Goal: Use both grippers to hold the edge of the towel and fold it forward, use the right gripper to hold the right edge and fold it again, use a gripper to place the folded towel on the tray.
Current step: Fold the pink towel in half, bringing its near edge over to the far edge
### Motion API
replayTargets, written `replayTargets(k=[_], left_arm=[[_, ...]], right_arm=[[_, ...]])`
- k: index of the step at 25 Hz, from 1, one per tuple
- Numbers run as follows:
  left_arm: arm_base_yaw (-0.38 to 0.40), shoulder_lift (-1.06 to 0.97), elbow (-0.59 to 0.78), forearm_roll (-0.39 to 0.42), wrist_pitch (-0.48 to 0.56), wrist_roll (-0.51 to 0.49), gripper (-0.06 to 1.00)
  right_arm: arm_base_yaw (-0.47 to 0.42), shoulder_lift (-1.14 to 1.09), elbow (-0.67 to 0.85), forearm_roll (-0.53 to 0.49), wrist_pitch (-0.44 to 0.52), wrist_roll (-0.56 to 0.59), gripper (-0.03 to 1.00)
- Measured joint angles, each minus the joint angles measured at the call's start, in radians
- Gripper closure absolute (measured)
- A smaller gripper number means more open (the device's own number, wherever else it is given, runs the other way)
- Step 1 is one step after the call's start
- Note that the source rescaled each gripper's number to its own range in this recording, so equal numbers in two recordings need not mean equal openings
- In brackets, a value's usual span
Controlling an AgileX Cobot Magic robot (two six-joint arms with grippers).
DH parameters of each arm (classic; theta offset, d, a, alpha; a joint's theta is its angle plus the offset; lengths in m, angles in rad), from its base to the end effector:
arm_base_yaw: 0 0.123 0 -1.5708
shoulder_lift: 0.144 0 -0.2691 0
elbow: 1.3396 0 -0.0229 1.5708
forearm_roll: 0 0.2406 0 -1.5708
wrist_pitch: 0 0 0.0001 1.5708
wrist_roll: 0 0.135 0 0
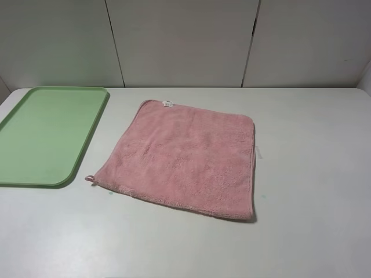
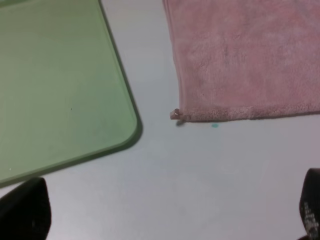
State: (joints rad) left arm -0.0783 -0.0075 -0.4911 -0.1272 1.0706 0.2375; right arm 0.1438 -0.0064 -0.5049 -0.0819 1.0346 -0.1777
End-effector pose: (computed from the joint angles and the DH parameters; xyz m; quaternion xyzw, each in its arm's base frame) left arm 0.0388 -0.0181 0.2495 0.1370 0.8434 -0.0223 0.5191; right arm 0.0424 -0.0035 0.2576 -0.1336 0.8320 -0.0500 0.5362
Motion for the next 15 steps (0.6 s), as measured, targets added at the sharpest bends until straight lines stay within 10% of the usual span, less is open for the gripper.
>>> replayTargets(k=[15], left_arm=[[0.000,0.000,0.000,0.000,0.000,0.000,-0.05]], right_arm=[[0.000,0.000,0.000,0.000,0.000,0.000,-0.03]])
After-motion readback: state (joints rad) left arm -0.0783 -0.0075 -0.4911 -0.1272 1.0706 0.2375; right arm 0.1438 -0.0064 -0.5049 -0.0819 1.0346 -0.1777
